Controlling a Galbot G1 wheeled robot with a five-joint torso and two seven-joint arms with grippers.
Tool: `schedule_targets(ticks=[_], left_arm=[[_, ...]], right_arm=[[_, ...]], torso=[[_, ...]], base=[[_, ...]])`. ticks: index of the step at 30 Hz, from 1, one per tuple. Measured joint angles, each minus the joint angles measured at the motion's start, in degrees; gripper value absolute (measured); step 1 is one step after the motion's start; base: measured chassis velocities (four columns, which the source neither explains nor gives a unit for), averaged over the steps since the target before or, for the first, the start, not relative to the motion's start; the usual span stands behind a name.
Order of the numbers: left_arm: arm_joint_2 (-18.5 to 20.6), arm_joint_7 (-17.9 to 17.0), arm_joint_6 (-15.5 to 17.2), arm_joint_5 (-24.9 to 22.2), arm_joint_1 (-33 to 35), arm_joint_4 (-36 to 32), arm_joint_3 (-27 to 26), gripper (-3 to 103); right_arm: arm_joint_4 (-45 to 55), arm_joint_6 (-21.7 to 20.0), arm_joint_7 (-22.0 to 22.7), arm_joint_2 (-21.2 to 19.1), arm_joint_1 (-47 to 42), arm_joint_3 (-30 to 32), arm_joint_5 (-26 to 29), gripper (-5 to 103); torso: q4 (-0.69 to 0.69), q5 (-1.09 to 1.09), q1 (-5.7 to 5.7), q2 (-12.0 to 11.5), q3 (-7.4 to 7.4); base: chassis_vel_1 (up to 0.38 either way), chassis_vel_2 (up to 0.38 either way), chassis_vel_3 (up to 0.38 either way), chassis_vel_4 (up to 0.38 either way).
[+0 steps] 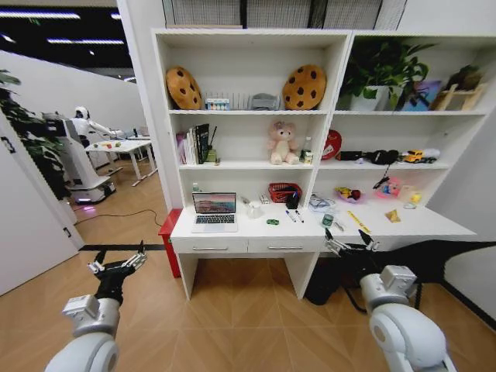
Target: Organize the objects on the table.
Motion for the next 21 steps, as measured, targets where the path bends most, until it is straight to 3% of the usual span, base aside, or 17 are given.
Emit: schedule_targets(ticks=[2, 5, 11, 12, 13, 15, 19, 21], left_arm=[[-0.4, -0.6, -0.1, 0.0, 0.1, -0.2, 0.2, 100], [-0.2, 3.4, -0.5, -3.1, 0.2, -1.4, 0.6, 100], [0.4, 4.9, 0.5, -5.7, 0.9, -2.9, 2.4, 100], [1.5, 8.1, 0.5, -5.6, 1.7, -3.1, 2.4, 96], [1.5, 8.1, 0.5, -5.6, 1.7, -3.1, 2.4, 96], [3.3, 13.6, 0.4, -7.6, 2.2, -3.6, 2.1, 99], [3.7, 17.4, 0.0, -8.9, 2.0, -3.5, 2.0, 100], [3.7, 21.7, -0.9, -9.1, 1.2, -2.1, 1.7, 100]], right_arm=[[-0.2, 0.0, 0.0, 0.0, 0.5, -0.2, 0.0, 100], [-0.3, -0.8, -0.1, 0.3, 1.6, -1.2, 0.3, 100], [-0.4, -0.5, -0.1, 0.2, 1.3, -1.1, 0.2, 100], [0.1, -0.4, -0.1, 0.4, 1.1, -1.1, 0.0, 100], [0.1, -0.4, -0.1, 0.4, 1.1, -1.1, 0.0, 100], [1.1, -0.3, -1.2, 0.8, 0.1, -1.0, -0.9, 100], [1.4, 0.1, -3.6, 0.8, -0.8, -1.0, -1.6, 100], [1.1, 1.3, -7.2, 0.4, -1.3, -1.0, -1.7, 100]], torso=[[0.01, 0.01, 0.00, 0.0, 0.00], [0.00, 0.00, 0.00, 0.0, 0.00], [0.00, 0.01, 0.00, 0.0, 0.00], [0.00, 0.00, 0.00, 0.0, 0.00], [0.00, 0.00, 0.00, 0.0, 0.00], [0.00, 0.01, 0.00, 0.0, 0.00], [0.00, 0.01, 0.00, 0.0, 0.00], [0.00, 0.00, 0.00, 0.0, 0.00]], base=[[0.000, 0.000, 0.000, 0.000], [0.000, 0.000, 0.000, 0.000], [0.000, 0.000, 0.000, 0.000], [0.000, 0.000, 0.000, 0.000], [0.000, 0.000, 0.000, 0.000], [0.000, 0.000, 0.000, 0.000], [0.000, 0.000, 0.000, 0.000], [0.000, 0.000, 0.000, 0.000]])
